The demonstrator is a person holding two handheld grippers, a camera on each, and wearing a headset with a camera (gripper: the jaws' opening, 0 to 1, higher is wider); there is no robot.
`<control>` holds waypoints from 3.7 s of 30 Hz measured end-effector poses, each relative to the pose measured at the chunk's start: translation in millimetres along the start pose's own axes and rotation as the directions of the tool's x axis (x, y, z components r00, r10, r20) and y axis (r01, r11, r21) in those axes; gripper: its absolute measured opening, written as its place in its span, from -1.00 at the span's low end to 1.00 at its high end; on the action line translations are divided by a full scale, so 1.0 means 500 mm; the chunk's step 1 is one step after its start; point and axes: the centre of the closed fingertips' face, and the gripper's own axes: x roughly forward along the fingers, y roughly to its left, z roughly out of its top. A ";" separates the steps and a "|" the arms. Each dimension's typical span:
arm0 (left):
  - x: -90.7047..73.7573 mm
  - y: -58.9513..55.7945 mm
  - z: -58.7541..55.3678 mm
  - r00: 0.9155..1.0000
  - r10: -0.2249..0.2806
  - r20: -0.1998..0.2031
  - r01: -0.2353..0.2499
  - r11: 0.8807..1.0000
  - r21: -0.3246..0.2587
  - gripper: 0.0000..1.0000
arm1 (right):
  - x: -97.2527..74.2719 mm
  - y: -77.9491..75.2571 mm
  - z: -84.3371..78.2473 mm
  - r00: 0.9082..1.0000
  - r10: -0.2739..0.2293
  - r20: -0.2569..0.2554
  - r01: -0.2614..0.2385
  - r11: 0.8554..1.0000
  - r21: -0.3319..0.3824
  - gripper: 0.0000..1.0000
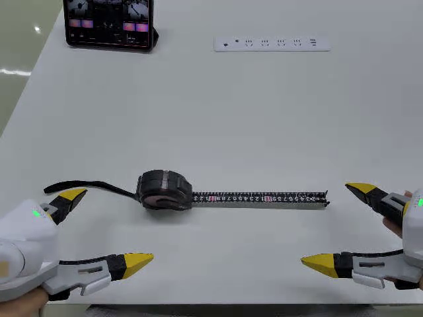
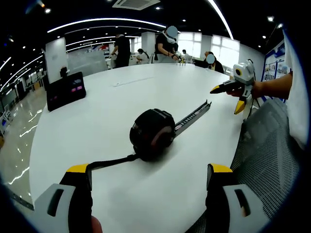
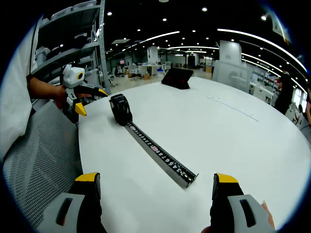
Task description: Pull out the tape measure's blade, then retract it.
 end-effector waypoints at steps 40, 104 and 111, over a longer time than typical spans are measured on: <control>0.013 -0.011 0.014 1.000 -0.007 0.017 0.008 0.999 -0.049 0.94 | -0.002 0.002 0.004 1.000 -0.001 0.004 0.001 1.000 0.009 0.89; 0.121 -0.068 0.078 0.998 -0.022 0.052 0.034 0.970 -0.239 0.78 | 0.003 -0.022 0.011 1.000 -0.001 0.003 0.001 1.000 0.008 0.88; 0.121 -0.071 0.078 0.998 -0.014 0.053 0.027 0.969 -0.246 0.79 | 0.005 -0.021 0.013 1.000 0.004 0.005 -0.004 1.000 0.013 0.85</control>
